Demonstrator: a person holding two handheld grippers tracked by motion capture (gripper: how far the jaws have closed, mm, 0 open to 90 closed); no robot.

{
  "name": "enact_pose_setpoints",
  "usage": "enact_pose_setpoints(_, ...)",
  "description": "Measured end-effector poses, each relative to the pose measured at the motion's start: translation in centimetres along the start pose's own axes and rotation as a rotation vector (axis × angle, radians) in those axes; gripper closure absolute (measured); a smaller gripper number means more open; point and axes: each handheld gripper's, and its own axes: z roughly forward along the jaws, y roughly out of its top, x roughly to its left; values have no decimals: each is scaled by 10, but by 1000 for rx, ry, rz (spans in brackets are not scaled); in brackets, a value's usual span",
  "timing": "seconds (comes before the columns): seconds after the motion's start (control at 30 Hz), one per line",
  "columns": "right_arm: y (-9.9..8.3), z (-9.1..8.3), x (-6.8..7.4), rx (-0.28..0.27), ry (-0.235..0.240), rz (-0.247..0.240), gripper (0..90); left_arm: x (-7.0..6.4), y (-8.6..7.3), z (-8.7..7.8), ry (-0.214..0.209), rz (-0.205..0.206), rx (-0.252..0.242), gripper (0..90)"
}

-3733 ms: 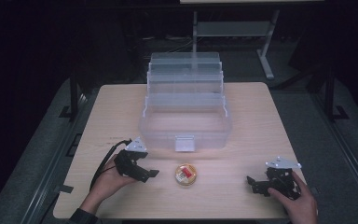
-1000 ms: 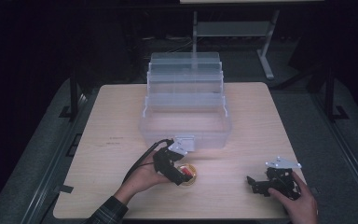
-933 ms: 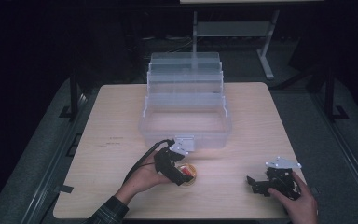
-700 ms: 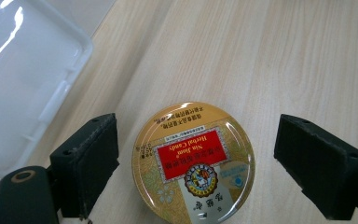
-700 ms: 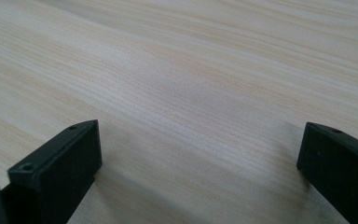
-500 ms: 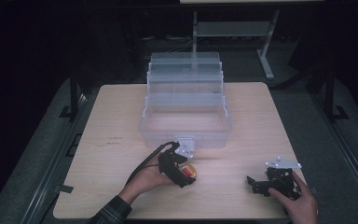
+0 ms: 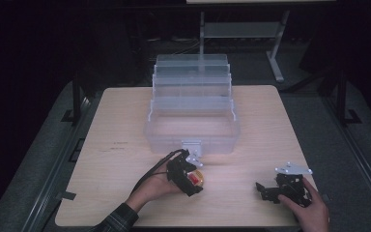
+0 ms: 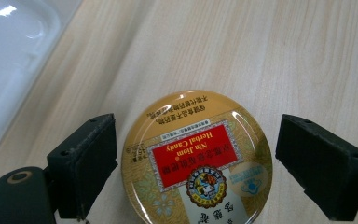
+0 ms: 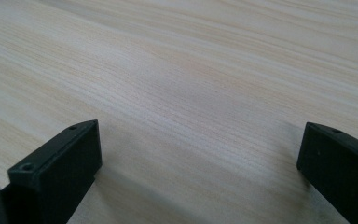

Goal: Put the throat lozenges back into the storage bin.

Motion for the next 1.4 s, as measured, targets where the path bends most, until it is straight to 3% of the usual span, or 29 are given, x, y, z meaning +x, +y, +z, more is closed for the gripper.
enact_pose_setpoints(0.23,0,0,0,0,0,0,0,-2,-1,6,7,29,36,126)
enact_pose_setpoints(0.63,0,0,0,0,0,0,0,-4,-2,9,27,34,52,158)
enact_pose_setpoints(0.73,0,0,0,0,0,1,0,-3,-3,9,26,27,44,190)
enact_pose_setpoints(1.4,0,0,0,0,-1,1,0,-4,-1,1,16,33,40,196)
